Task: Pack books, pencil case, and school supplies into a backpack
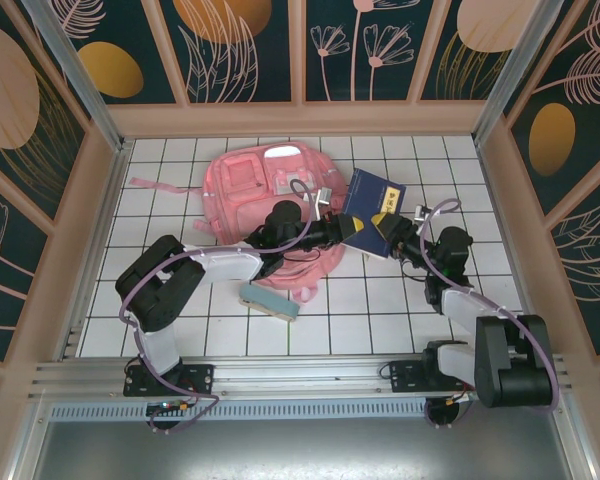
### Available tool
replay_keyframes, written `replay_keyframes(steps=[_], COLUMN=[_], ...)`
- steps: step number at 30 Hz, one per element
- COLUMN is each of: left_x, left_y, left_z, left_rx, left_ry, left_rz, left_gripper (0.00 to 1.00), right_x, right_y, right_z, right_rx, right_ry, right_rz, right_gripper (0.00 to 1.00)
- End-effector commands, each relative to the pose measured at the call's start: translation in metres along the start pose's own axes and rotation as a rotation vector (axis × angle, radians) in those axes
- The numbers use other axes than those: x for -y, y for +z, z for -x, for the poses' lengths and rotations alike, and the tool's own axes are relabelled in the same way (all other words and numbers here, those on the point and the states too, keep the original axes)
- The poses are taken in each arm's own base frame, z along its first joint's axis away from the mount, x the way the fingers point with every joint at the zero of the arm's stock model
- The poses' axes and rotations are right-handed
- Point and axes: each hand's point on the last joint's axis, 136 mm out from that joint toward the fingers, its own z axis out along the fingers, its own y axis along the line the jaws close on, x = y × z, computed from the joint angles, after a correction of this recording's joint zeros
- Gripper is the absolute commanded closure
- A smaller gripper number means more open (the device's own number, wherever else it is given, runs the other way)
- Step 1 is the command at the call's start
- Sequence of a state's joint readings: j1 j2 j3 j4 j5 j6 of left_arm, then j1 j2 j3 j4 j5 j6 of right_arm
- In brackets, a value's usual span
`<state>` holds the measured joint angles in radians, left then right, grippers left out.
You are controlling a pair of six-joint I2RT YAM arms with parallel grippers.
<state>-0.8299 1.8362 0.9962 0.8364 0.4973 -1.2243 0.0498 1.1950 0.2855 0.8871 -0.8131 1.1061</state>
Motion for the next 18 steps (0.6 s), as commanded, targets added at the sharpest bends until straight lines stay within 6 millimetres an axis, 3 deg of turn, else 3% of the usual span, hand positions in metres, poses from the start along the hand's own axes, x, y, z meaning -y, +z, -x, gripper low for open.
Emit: replay_keyframes(steps=[1, 2, 4, 15, 18], left_x=[0.027, 0.029, 0.032, 0.036, 0.037], left_y=[-0.006, -0.006, -0.007, -0.007, -0.009], left_z=[0.001, 0.002, 0.003, 0.003, 0.008], left_rx=[-0.011, -0.01, -0.008, -0.006, 0.012], left_ry=[0.055, 0.06, 0.069, 0.059, 0.081], left_rz=[-0.068, -0.068, -0.066, -0.102, -0.084], left_gripper=[1.0, 1.0, 1.0, 1.0, 1.0], right_x=[0.002, 0.005, 0.008, -0.013, 0.01], right_y=[0.004, 0.004, 0.004, 0.006, 0.007], right_z=[0.001, 0.0, 0.0, -0.005, -0.003], right_rx=[0.0, 0.001, 0.001, -0.04, -0.018], right_ry=[-0.014, -0.006, 0.005, 0.0, 0.043], right_rz=[0.001, -0.006, -0.01, 0.078, -0.02], right_gripper=[0.33, 0.33, 0.22, 0.17, 0.16])
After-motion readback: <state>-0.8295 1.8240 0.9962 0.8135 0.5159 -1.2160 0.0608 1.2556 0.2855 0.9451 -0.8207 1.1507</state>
